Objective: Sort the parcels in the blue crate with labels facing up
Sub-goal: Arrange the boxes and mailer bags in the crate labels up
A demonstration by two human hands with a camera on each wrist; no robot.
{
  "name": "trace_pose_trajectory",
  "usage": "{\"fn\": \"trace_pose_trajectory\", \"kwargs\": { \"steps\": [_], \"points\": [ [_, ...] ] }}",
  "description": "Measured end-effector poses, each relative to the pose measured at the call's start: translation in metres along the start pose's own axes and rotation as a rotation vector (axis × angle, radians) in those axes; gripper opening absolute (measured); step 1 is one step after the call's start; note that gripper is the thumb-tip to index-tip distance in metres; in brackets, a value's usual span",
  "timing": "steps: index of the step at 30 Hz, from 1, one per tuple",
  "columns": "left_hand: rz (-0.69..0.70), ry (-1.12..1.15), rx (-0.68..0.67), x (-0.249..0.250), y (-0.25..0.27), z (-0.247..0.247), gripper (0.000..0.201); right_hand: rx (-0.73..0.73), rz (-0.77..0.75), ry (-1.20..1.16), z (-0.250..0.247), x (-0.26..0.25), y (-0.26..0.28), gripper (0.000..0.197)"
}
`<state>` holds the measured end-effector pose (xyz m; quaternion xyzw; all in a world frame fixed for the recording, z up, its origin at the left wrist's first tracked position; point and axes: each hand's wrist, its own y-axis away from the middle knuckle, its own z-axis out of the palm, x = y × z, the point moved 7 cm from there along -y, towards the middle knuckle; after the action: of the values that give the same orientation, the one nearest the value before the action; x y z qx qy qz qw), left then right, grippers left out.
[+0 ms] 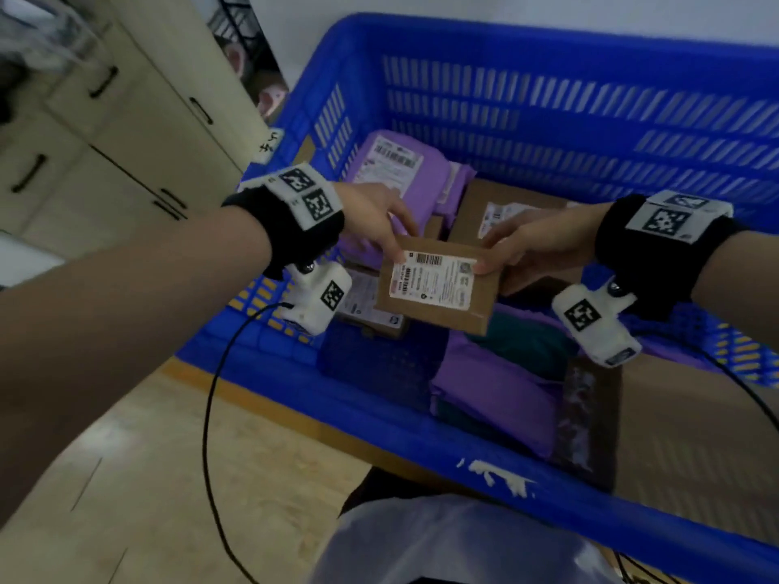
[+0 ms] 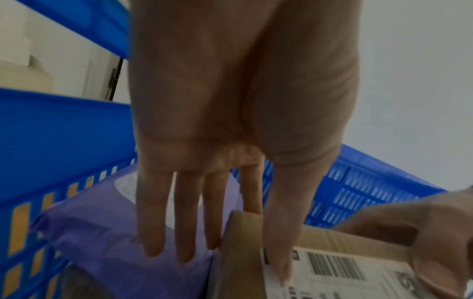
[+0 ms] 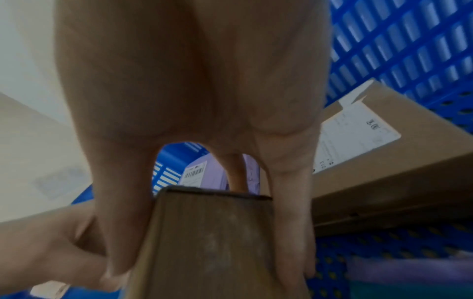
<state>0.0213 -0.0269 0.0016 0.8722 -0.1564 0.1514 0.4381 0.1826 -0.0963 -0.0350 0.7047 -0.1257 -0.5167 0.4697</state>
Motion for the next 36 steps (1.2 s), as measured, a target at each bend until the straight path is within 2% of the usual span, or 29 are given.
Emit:
{"fn": "trace_pose_trajectory", "kwargs": {
  "steps": [2, 6, 11, 15, 20, 25, 27, 30, 33, 36],
  "points": [
    [0.04, -0.102, -0.009, 0.003, 0.002, 0.003, 0.046, -0.053, 0.038, 0.027, 0.003, 0.003, 0.001, 0.039],
    [0.13, -0.265, -0.055, 0.007, 0.01, 0.011, 0.048, -0.193, 0.118, 0.087, 0.011, 0.011, 0.006, 0.052],
    [0.207, -0.449, -0.022, 0.006, 0.02, 0.013, 0.044, -0.23, 0.152, 0.094, 0.036, 0.014, -0.01, 0.04],
    [0.184, -0.534, -0.039, -0.003, 0.026, 0.013, 0.048, -0.226, 0.188, 0.125, 0.06, 0.016, -0.032, 0.036],
    [0.139, -0.528, -0.034, -0.017, 0.02, 0.007, 0.048, -0.242, 0.24, 0.124, 0.083, 0.015, -0.052, 0.009],
    [0.133, -0.457, 0.06, -0.023, 0.005, 0.005, 0.048, -0.298, 0.314, 0.083, 0.109, 0.031, -0.067, 0.009],
    [0.139, -0.42, 0.087, -0.024, -0.002, 0.005, 0.046, -0.268, 0.315, 0.043, 0.113, 0.037, -0.077, 0.014],
    [0.144, -0.395, 0.099, -0.026, -0.01, 0.006, 0.044, -0.231, 0.276, -0.027, 0.121, 0.037, -0.089, 0.009],
    [0.144, -0.369, 0.096, -0.029, -0.014, 0.007, 0.045, -0.225, 0.245, -0.056, 0.133, 0.033, -0.103, 0.02],
    [0.154, -0.37, 0.078, -0.032, -0.018, 0.011, 0.046, -0.171, 0.243, -0.11, 0.141, 0.035, -0.122, 0.048]
  ]
}}
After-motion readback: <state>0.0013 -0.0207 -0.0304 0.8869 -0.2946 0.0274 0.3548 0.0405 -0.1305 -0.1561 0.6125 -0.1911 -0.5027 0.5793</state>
